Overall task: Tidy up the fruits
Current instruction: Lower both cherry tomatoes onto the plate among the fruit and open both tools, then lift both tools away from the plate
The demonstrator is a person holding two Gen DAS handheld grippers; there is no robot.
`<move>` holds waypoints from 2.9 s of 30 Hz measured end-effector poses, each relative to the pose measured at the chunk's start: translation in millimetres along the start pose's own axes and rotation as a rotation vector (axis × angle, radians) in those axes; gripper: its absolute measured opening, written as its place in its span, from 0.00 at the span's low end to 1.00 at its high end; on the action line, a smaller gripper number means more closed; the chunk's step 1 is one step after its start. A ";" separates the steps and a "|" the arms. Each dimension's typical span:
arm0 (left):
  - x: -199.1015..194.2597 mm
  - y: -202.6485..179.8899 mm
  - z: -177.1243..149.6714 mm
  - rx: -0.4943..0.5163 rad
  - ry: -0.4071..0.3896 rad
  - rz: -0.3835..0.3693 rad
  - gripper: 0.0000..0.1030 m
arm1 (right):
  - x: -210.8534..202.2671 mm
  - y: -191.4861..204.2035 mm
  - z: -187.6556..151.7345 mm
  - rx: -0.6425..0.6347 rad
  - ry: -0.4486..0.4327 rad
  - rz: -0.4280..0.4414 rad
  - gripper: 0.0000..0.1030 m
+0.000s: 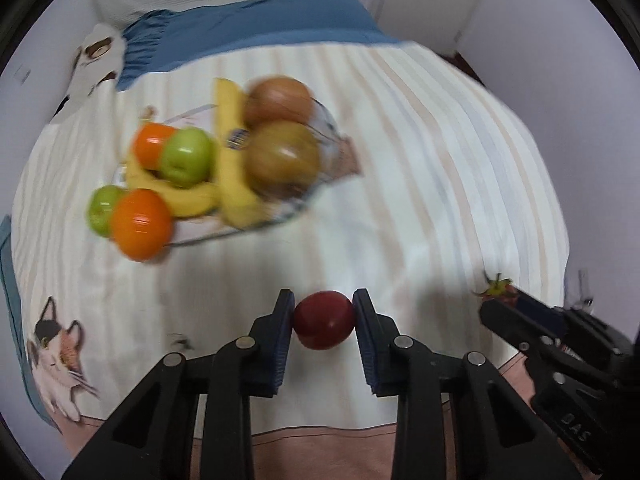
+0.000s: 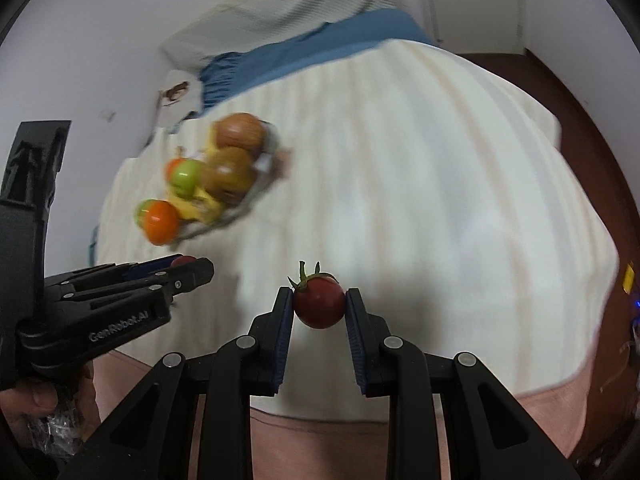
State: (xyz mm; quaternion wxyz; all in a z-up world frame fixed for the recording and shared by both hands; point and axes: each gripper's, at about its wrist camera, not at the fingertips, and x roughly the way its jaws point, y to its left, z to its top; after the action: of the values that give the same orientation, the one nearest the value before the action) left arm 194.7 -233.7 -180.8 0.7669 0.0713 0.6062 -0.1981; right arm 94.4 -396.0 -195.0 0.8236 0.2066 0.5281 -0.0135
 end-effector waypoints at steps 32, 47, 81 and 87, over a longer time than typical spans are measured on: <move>85.7 207.7 129.6 -0.084 0.270 -0.069 0.27 | 154.5 178.7 165.8 -0.335 0.193 -0.098 0.28; 81.9 194.7 124.7 -0.096 0.266 -0.027 0.44 | 164.8 177.8 164.1 -0.296 0.288 -0.116 0.41; -21.6 201.0 48.6 -0.175 -0.026 0.195 0.97 | 72.9 163.0 118.7 -0.140 0.048 -0.310 0.98; -31.5 197.8 43.2 -0.178 -0.048 0.197 0.97 | 62.1 163.0 113.2 -0.136 0.033 -0.314 0.98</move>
State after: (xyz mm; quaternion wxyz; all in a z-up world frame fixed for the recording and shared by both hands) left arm 305.0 -61.7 -165.5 0.8003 0.0577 0.5929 -0.0689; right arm 258.9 -275.0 -155.8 0.8146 0.0656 0.5670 -0.1028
